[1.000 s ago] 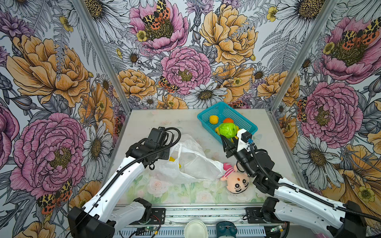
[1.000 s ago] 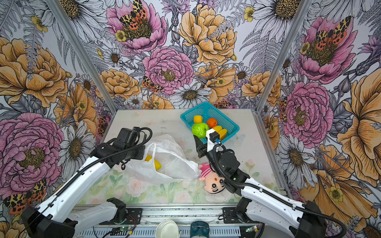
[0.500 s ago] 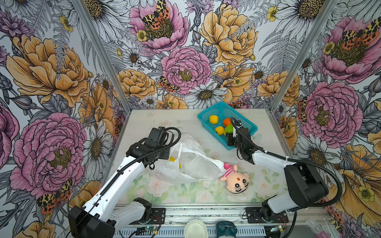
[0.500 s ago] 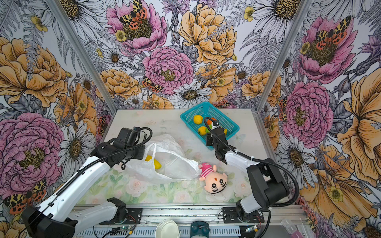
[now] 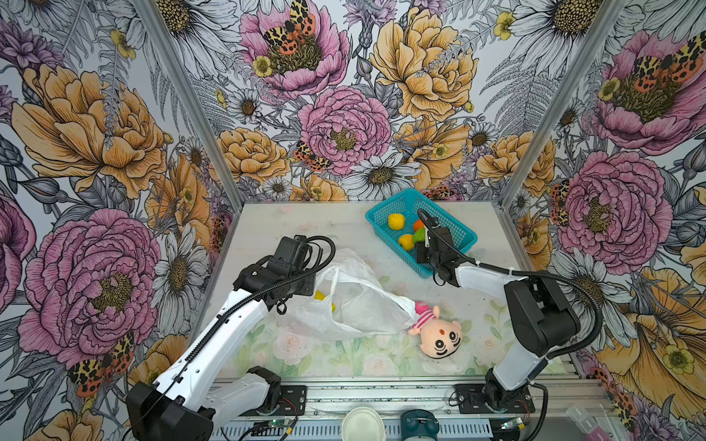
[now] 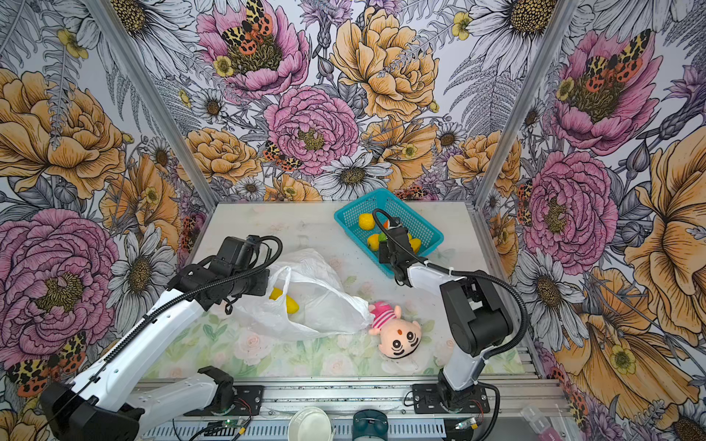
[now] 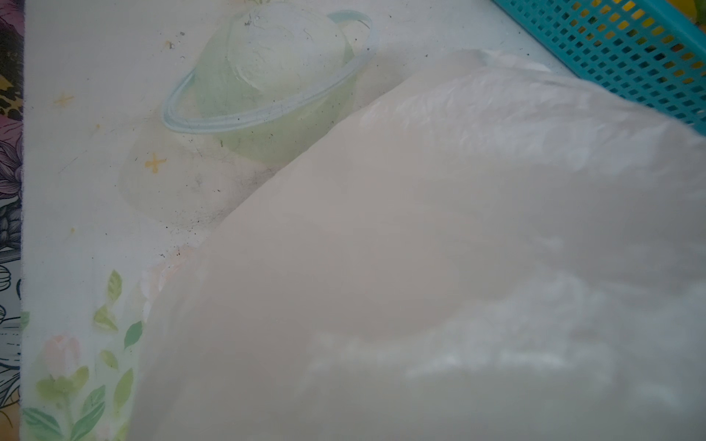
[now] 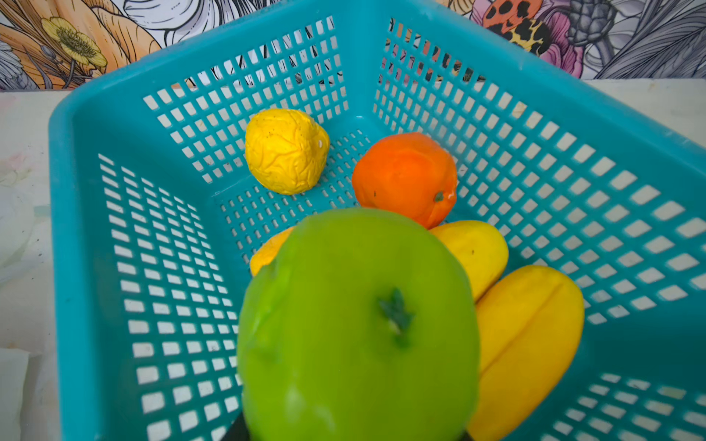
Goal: Untie the knot of the plastic bag and take out the fruit
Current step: 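Lower the apple into the teal basket and open the right gripper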
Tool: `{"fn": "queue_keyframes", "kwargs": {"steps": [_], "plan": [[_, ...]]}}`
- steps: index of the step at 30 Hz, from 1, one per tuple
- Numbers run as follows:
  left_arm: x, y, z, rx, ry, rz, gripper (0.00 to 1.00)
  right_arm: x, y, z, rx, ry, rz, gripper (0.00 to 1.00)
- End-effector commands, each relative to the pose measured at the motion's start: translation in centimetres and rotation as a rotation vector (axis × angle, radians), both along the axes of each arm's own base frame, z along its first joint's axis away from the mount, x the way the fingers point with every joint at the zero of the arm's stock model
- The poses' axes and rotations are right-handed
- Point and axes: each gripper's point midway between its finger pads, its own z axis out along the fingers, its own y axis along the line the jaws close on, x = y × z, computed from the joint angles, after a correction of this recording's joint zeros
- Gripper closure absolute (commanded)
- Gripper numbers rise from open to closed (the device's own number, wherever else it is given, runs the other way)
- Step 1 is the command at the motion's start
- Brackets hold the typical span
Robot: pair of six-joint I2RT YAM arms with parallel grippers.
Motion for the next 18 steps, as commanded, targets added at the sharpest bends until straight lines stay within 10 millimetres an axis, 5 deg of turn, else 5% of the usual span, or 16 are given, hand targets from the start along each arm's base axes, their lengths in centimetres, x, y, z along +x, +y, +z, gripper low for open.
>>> {"fn": "queue_keyframes", "kwargs": {"steps": [1, 12, 18], "plan": [[0.4, -0.2, -0.1, -0.016, -0.001, -0.003, 1.00, 2.2, 0.1, 0.7, 0.020, 0.005, -0.028, 0.74], [0.4, -0.1, 0.0, -0.017, -0.005, 0.001, 1.00, 10.0, 1.1, 0.0, 0.017, 0.064, -0.034, 0.70], [0.5, -0.1, -0.1, -0.016, 0.001, 0.003, 1.00, 11.6, 1.4, -1.8, 0.022, 0.105, -0.038, 0.55]]}}
